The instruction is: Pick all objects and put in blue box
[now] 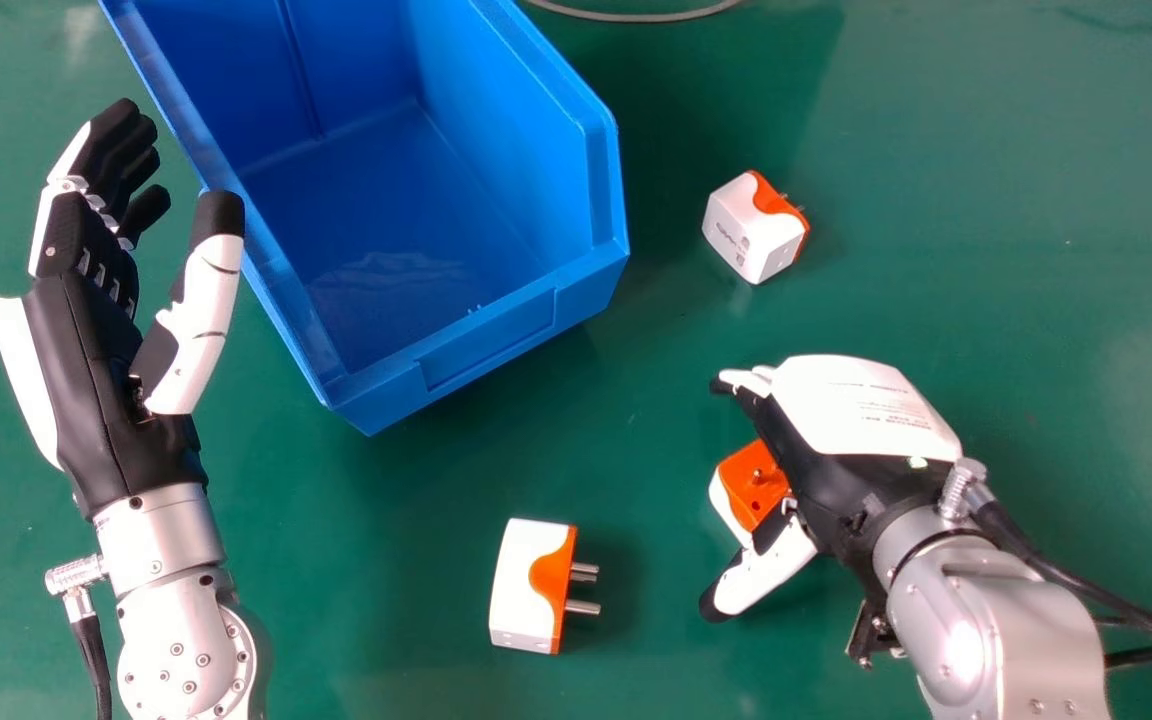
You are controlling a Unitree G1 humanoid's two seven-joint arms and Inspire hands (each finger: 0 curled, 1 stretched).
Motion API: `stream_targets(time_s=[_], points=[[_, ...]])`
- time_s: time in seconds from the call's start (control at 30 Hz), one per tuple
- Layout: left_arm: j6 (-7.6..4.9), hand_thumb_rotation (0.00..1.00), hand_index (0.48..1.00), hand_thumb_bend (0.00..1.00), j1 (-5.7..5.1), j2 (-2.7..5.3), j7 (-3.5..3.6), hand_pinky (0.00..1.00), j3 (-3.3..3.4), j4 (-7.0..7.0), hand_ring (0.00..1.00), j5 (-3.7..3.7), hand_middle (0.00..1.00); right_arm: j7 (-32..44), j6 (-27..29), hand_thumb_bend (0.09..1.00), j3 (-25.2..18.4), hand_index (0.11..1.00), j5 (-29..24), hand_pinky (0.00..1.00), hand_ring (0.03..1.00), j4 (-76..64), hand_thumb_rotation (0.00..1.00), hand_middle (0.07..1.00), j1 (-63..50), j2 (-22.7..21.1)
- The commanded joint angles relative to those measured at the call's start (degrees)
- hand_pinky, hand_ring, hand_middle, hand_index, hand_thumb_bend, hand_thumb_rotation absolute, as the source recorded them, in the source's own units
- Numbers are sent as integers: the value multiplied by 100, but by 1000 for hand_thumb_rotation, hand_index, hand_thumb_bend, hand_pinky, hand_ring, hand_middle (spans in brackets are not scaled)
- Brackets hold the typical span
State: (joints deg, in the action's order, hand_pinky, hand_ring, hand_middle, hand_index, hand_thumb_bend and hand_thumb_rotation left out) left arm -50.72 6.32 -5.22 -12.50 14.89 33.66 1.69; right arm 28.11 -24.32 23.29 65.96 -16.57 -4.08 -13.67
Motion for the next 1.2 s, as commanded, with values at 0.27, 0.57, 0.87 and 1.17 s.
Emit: stream_targets(time_s=[0.27, 0.57, 0.87, 1.17], points=[[-44, 469, 782, 687, -35, 2, -26, 797, -3, -176, 819, 30, 815, 122, 15, 621, -275, 642, -1072, 329, 503, -57, 50, 601, -120, -59], [-57, 473, 780, 689, -47, 7, -4, 792, -1, -192, 816, -2, 813, -501, 360, 554, -121, 570, -1063, 267, 425, -44, 20, 537, -167, -269], [-29, 471, 781, 685, -64, -23, 9, 795, -11, -214, 816, 14, 814, -1285, 597, 521, -90, 529, -1150, 264, 392, 79, 5, 513, -251, -212], [-20, 470, 784, 684, -17, -26, 36, 797, -13, -195, 817, -18, 816, -1503, 665, 512, -92, 513, -1306, 285, 402, 131, 2, 521, -208, -193]])
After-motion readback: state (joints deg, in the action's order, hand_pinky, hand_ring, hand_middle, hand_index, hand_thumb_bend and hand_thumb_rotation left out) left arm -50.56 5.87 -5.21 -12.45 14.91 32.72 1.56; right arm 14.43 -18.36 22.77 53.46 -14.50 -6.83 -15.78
